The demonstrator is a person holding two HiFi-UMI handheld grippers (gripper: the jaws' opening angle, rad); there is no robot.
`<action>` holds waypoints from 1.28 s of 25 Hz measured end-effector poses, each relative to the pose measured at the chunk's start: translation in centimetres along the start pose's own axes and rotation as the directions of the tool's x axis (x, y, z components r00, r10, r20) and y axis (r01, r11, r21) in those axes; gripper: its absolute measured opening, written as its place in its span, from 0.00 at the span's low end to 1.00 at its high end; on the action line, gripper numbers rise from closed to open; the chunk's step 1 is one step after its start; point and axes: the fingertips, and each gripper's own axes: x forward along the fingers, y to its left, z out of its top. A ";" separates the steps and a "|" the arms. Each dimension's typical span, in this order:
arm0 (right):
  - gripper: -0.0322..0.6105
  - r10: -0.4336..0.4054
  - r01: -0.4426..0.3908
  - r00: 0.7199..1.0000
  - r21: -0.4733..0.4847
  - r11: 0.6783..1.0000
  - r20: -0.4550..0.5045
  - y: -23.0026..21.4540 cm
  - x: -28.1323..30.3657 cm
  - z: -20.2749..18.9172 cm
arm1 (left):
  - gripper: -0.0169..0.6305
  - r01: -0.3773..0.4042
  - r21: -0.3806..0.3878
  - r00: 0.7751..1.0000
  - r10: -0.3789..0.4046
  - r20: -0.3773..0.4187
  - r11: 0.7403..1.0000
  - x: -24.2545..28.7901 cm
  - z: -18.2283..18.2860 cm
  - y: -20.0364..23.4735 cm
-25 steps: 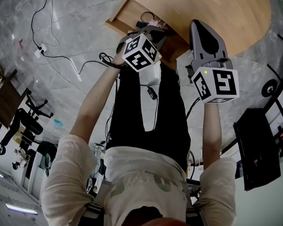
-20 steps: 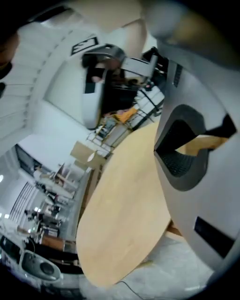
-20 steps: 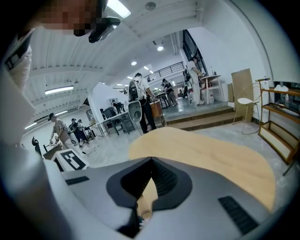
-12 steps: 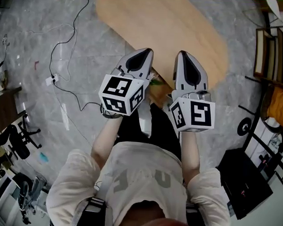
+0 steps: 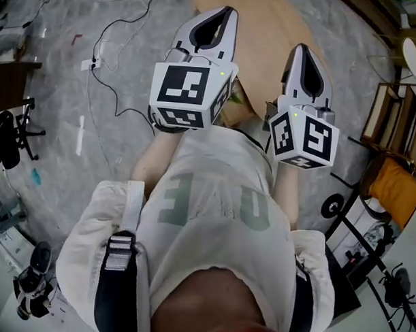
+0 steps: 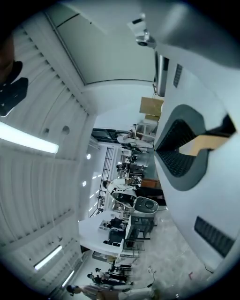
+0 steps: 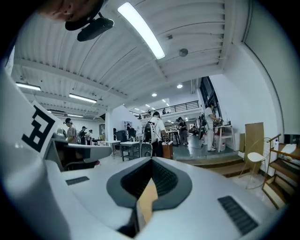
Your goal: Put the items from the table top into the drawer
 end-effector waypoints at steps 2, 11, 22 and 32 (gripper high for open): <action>0.06 0.026 -0.026 1.000 0.017 1.000 -0.009 0.6 -0.9 -1.1 | 0.04 -0.023 0.001 1.000 0.023 0.021 1.000 -1.8 0.1 -0.6; 0.06 0.065 -0.063 0.995 0.034 0.997 -0.079 1.5 -2.7 -4.1 | 0.04 -0.029 0.006 0.999 0.029 0.032 1.000 -3.7 -0.6 -2.2; 0.06 -0.046 0.046 0.999 -0.062 0.997 -0.001 -0.7 -4.5 -2.6 | 0.04 0.003 0.028 0.999 -0.004 0.049 1.000 -3.6 -0.5 -4.6; 0.06 -0.030 0.032 0.999 -0.087 0.996 0.019 -1.2 -4.1 -2.2 | 0.04 0.017 0.025 0.998 -0.018 0.052 1.000 -2.7 -0.4 -5.1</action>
